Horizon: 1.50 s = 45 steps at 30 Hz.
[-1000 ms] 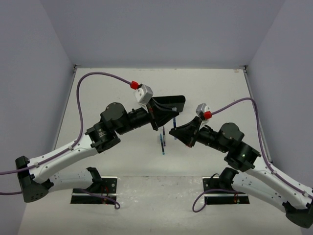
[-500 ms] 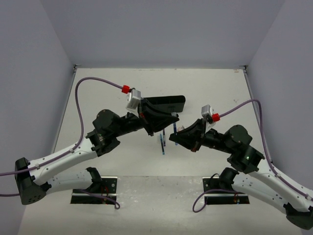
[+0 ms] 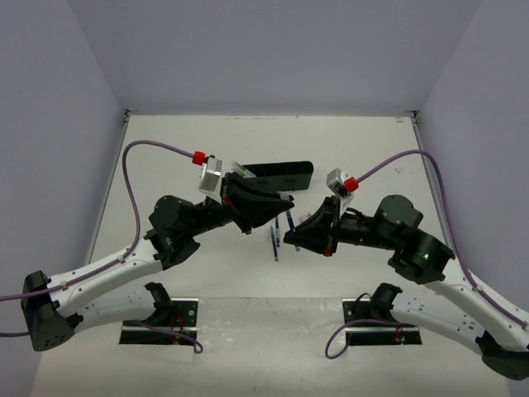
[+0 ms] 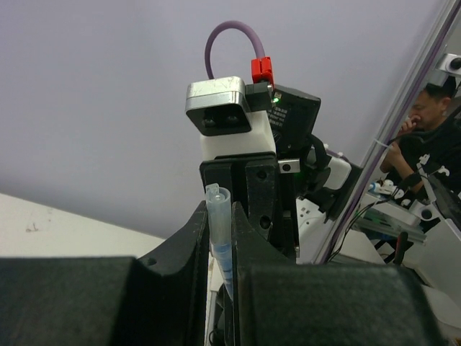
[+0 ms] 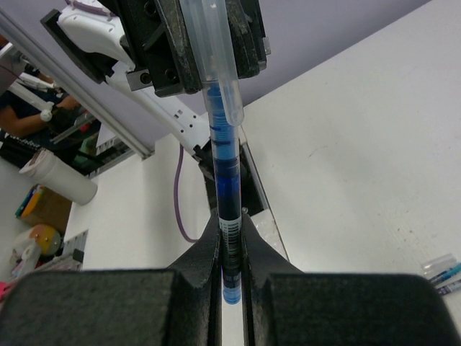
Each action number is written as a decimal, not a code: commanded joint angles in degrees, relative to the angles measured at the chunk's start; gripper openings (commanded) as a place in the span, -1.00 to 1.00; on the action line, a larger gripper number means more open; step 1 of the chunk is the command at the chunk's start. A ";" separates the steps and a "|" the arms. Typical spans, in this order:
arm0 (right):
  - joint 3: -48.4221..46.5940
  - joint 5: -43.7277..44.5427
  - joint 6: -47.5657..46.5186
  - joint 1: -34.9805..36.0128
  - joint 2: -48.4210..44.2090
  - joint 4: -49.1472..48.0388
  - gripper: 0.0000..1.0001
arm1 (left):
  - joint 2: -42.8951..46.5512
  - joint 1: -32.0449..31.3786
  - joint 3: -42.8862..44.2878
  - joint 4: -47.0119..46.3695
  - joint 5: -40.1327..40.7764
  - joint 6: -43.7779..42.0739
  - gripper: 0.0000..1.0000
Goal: Sort the stationery into containers
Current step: Close the pen cap on the pen.
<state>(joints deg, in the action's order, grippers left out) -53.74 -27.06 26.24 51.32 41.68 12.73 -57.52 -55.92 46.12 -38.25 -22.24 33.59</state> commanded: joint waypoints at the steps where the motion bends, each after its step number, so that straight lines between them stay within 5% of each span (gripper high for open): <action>1: -7.13 3.96 1.79 -0.78 0.21 -15.74 -1.00 | 0.12 -1.21 -4.16 18.04 -7.27 -1.20 -1.00; 7: -2.30 0.63 -3.43 -0.78 2.17 -13.77 -1.00 | 2.73 -1.21 5.11 27.78 4.11 -5.08 -0.91; 8: -1.18 0.46 -3.93 -0.78 2.17 -13.32 -1.00 | 3.07 -1.21 6.11 28.17 4.74 -5.42 -0.80; 9: -0.61 0.57 -4.49 -0.71 2.03 -13.19 -1.00 | 3.26 -1.21 7.64 28.51 5.87 -6.09 -0.44; 14: 1.22 1.66 -6.07 -0.78 1.84 -10.64 -1.00 | 3.71 -1.21 11.19 29.33 6.92 -8.56 0.16; 24: 2.28 3.16 -6.88 -0.72 2.48 -8.46 -1.00 | 5.09 -1.21 14.29 28.23 5.20 -11.78 0.45; 28: 2.50 2.35 -6.82 -0.78 2.70 -8.53 -1.00 | 5.35 -1.21 15.90 29.62 11.35 -11.51 0.48; 32: 2.41 2.38 -7.26 -0.78 2.69 -8.41 -1.00 | 4.16 -1.21 18.14 32.82 19.61 -10.12 0.24; 38: 2.19 3.00 -7.50 -0.78 2.11 -8.15 -1.00 | 3.05 -1.21 18.50 33.46 19.36 -9.40 -0.04; 45: 1.70 3.13 -7.61 -0.78 2.52 -7.80 -1.00 | 2.24 -1.21 18.19 31.05 15.49 -8.90 -0.06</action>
<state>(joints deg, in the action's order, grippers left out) -51.22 -24.97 19.88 50.61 44.24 5.60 -55.21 -57.08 62.83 -5.32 -4.83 24.47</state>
